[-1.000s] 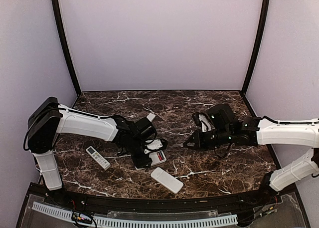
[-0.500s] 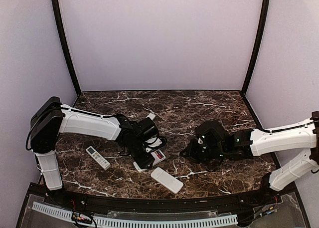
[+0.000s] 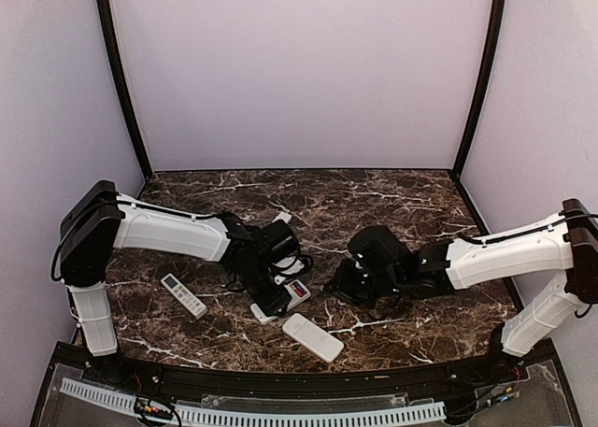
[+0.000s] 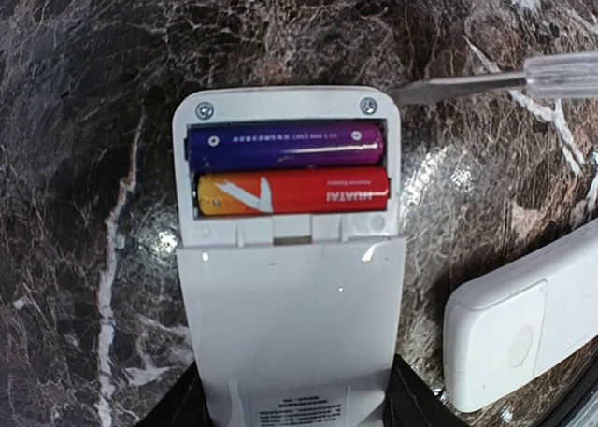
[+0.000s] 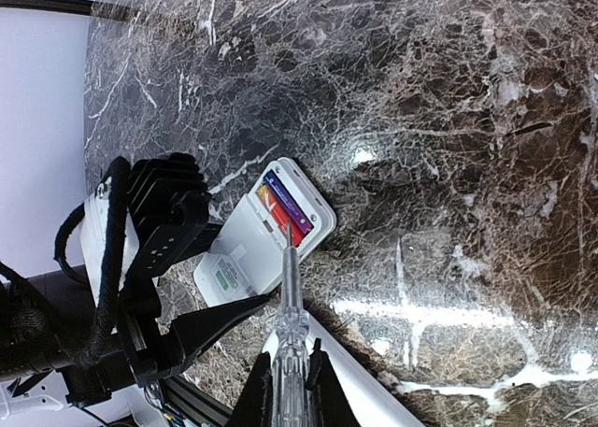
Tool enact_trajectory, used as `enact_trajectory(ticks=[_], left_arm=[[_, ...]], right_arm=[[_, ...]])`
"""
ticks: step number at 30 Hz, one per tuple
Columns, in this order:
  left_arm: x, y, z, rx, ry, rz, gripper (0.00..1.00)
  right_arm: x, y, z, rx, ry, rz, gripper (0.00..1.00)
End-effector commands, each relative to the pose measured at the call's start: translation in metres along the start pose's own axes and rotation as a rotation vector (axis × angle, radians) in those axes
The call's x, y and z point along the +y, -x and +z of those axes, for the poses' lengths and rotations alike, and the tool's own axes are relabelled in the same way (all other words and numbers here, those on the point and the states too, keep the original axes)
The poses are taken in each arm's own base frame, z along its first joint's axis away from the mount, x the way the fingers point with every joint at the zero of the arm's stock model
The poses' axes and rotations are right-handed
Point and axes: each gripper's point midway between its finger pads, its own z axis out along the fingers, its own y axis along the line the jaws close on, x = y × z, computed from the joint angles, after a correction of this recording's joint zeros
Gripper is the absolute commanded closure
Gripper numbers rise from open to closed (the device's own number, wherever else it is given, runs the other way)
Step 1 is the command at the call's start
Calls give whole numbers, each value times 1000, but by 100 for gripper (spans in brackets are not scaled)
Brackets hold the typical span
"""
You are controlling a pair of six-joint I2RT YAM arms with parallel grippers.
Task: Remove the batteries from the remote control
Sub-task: Remove the battery from the remote control without the battery cover.
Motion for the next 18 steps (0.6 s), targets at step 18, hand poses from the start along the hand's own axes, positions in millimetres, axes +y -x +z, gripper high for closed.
enact_trajectory(ticks=[18], left_arm=[[-1, 1, 10, 21, 15, -1, 84]], right_arm=[[3, -12, 9, 18, -28, 6, 100]])
